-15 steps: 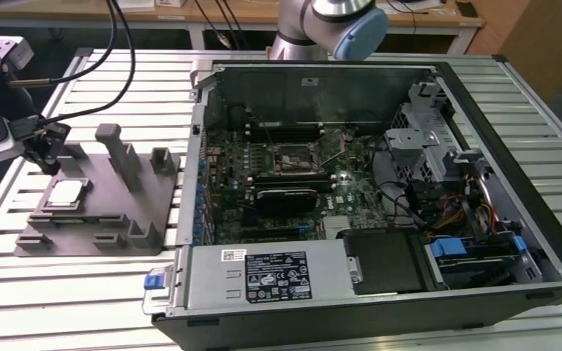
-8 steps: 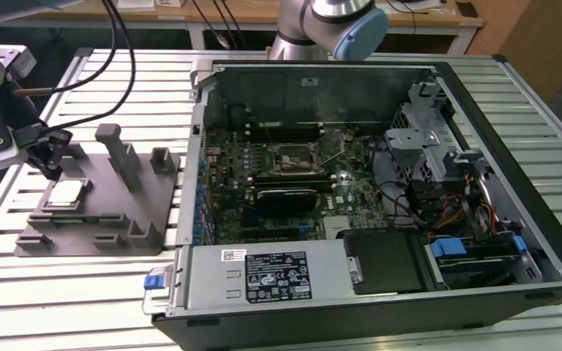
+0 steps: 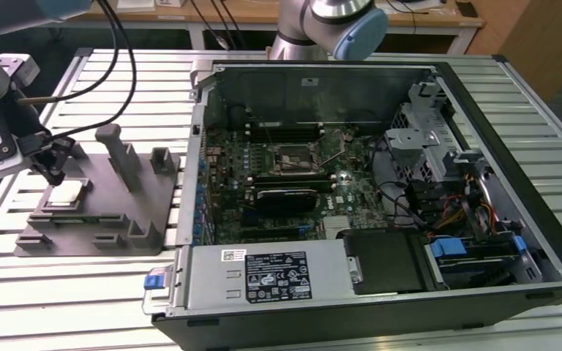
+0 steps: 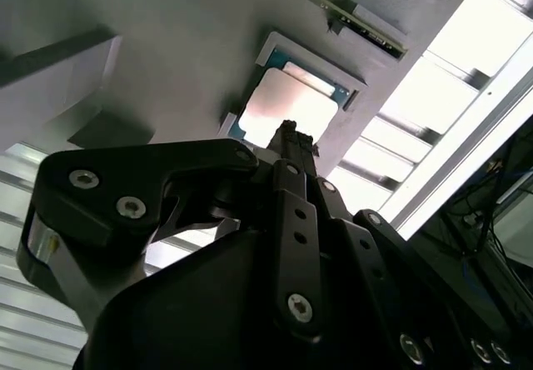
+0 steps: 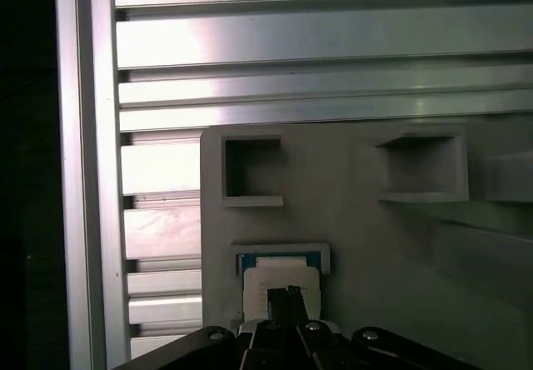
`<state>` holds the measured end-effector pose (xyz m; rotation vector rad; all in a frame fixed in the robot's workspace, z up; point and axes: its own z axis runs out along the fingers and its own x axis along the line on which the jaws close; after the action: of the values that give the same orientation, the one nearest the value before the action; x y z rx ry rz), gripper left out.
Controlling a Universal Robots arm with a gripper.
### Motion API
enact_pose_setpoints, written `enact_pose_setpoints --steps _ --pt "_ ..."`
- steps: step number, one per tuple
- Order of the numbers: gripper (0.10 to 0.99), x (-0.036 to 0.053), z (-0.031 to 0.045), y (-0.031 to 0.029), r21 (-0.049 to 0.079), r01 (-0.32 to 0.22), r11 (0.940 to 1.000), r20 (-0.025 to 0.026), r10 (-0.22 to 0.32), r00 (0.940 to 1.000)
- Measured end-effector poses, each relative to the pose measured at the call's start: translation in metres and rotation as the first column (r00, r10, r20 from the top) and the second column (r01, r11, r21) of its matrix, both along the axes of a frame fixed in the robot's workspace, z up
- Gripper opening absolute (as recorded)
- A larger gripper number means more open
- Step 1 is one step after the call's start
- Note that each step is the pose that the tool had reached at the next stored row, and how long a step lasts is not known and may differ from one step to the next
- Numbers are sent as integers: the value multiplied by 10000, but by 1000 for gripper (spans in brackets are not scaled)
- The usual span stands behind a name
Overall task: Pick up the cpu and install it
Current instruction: 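Pick up the cpu and move it towards the insertion slot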
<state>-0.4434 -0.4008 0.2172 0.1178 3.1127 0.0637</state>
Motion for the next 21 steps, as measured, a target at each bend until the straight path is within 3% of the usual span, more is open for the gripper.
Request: enact_pose_setpoints --steps 14,21 --pt "106 -1 -208 -58 1 2 10000 2 -2 10000" --pt "106 -1 -220 -59 0 1 10000 1 -1 10000"
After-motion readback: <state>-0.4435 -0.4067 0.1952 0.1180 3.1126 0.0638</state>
